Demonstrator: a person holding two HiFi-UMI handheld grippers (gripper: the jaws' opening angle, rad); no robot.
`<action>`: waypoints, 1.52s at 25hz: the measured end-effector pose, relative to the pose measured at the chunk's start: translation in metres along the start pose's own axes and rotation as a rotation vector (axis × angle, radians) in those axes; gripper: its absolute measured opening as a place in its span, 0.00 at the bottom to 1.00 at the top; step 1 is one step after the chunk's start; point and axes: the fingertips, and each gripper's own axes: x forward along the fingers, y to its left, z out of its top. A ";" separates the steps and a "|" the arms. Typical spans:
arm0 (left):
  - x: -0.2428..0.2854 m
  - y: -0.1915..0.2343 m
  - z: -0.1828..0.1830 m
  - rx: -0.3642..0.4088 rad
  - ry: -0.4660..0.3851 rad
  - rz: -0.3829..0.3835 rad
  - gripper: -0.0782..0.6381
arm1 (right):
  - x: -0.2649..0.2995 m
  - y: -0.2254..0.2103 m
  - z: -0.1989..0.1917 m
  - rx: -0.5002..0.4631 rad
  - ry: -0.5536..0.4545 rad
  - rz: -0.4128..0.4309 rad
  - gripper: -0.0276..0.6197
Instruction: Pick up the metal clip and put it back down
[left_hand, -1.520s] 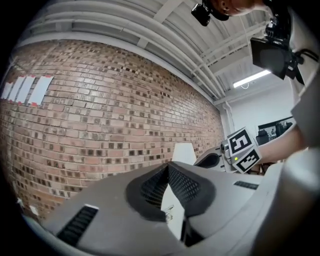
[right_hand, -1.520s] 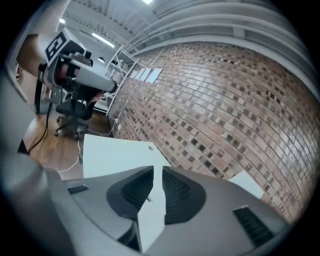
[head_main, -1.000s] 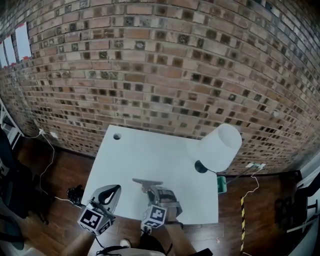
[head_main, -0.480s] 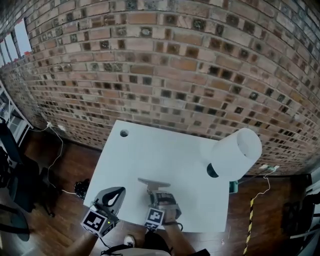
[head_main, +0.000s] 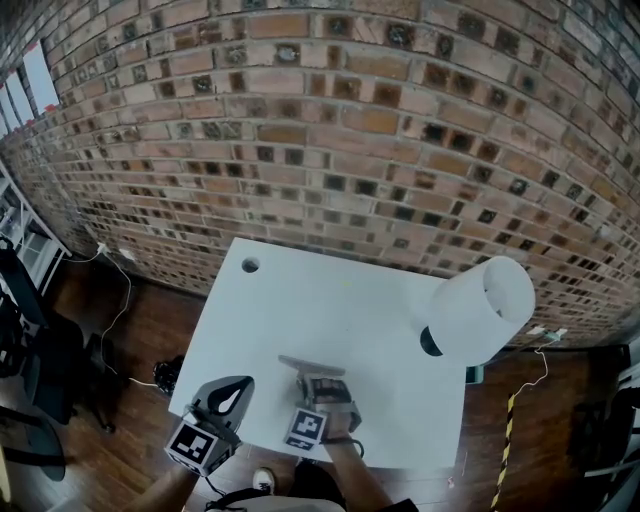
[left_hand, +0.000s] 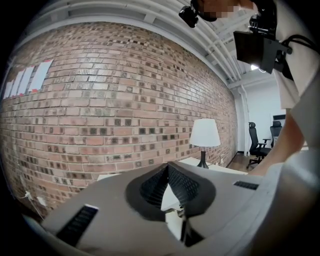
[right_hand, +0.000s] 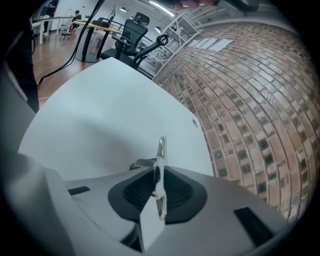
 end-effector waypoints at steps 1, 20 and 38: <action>0.001 -0.001 0.000 0.007 0.001 -0.002 0.12 | 0.000 -0.002 0.001 0.003 -0.003 -0.009 0.08; -0.016 -0.028 0.027 0.032 -0.084 -0.079 0.12 | -0.104 -0.100 0.000 0.547 -0.179 -0.235 0.05; -0.105 -0.034 0.070 0.107 -0.194 0.019 0.15 | -0.326 -0.113 -0.004 1.256 -0.555 -0.447 0.05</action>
